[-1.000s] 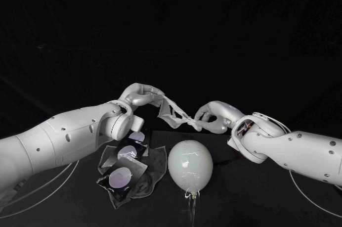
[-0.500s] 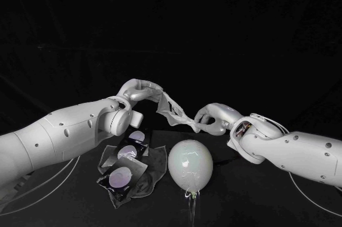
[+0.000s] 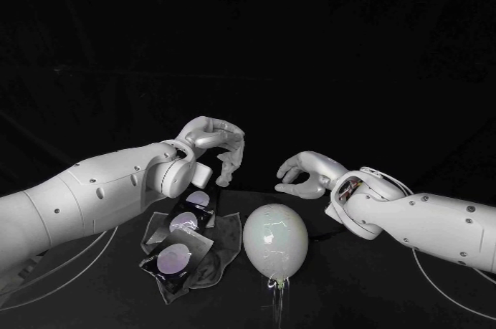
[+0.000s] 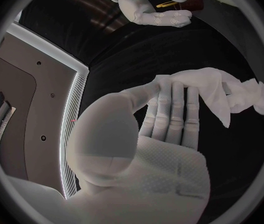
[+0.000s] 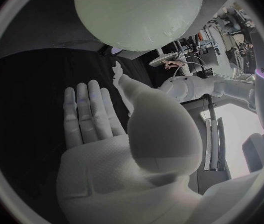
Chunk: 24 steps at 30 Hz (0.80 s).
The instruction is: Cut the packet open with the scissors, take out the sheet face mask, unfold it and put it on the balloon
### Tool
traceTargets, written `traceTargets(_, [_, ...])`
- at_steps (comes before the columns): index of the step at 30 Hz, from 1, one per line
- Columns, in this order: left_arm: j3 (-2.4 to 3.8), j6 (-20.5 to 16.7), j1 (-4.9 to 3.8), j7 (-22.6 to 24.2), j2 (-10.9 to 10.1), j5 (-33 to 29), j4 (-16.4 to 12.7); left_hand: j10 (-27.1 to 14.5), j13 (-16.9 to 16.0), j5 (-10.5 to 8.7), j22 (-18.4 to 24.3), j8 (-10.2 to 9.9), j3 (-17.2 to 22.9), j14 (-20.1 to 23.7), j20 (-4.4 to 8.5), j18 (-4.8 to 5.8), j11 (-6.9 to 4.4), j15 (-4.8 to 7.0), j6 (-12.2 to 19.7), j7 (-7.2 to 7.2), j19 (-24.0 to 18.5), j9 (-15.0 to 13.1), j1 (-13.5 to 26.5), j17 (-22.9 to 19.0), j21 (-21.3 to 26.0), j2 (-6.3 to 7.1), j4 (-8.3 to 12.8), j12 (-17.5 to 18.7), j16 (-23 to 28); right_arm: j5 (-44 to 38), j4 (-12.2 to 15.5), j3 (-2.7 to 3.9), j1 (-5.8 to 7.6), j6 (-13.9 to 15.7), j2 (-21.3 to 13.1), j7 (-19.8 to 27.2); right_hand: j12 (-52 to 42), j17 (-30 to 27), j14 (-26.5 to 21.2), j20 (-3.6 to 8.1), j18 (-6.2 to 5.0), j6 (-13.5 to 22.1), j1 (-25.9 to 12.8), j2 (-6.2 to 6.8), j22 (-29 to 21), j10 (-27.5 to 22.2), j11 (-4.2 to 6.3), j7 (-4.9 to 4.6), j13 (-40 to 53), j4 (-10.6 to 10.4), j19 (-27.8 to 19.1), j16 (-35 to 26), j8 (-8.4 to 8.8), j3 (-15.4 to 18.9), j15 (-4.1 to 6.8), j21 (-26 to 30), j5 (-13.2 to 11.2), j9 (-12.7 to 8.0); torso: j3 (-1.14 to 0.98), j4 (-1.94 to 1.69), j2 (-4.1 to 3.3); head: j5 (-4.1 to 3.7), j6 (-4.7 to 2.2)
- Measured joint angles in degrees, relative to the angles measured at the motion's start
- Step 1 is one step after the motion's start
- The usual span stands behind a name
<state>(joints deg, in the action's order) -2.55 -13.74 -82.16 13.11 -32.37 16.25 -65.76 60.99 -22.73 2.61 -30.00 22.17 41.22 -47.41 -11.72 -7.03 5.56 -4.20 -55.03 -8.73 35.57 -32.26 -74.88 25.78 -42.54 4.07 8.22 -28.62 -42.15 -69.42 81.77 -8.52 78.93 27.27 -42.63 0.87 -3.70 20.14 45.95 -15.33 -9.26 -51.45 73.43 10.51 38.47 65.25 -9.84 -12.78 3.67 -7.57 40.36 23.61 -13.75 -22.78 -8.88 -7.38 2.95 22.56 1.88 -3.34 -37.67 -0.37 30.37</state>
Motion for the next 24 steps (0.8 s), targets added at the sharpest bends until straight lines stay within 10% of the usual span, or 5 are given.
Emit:
traceTargets(7, [0.00, 2.1, -0.18, 0.9, 0.2, 0.0, 0.7, -1.9, -0.2, 0.00, 0.2, 0.0, 0.0, 2.4, -1.04, -0.01, 0.20, -0.68, 0.7, -0.07, -2.0, -2.0, 0.9, -0.4, 0.6, -0.74, -0.6, 0.0, 0.0, 6.0, -1.1, -0.02, -0.01, -0.2, 0.3, 1.4, 0.0, -0.4, -0.2, -0.58, -0.87, 0.0, -0.7, -0.05, -2.1, -0.4, -0.09, -0.01, 0.0, -2.7, 0.6, -0.2, 0.54, 1.8, -0.11, 1.3, 0.0, -0.3, -0.03, 0.03, -0.01, -0.04, -0.08])
traceTargets(15, [0.02, 6.9, -0.56, 2.2, -0.5, 0.0, 0.9, -3.2, -0.6, -0.11, 1.6, 0.0, -0.9, 6.1, -1.98, 0.00, 0.68, -1.75, 2.2, -0.49, -4.1, -4.1, 0.2, -0.5, 2.7, -1.88, -1.4, -0.7, -0.5, 19.1, -4.2, -0.03, -0.02, 1.5, 1.5, 6.3, -0.2, -0.7, -0.1, -0.26, -0.88, -0.8, 5.7, -4.89, -3.8, -0.5, 0.34, 0.74, 0.1, -1.6, 2.1, 0.1, 1.03, -1.5, 0.03, 2.0, 0.0, -0.6, -0.10, -0.02, -0.01, -0.34, -0.41])
traceTargets(24, [0.02, 11.6, -0.64, 3.2, -1.0, 0.8, -0.3, -3.2, -0.9, -0.10, 1.6, 0.0, -1.2, 6.1, -1.99, -0.01, 0.69, -1.75, 2.5, -0.41, -4.1, -4.2, -0.3, -0.5, 2.7, -2.40, -1.1, -1.1, -1.3, 30.8, -6.5, 0.02, -0.05, 4.4, 4.5, 13.0, -0.2, -1.1, 0.0, -0.22, -0.87, -0.5, 7.9, -3.62, -5.1, -1.6, -0.06, 0.03, -0.1, -0.4, 2.5, 0.1, 2.25, -3.3, 0.08, 2.8, 0.0, -1.0, -0.10, -0.04, -0.06, -0.77, -0.60])
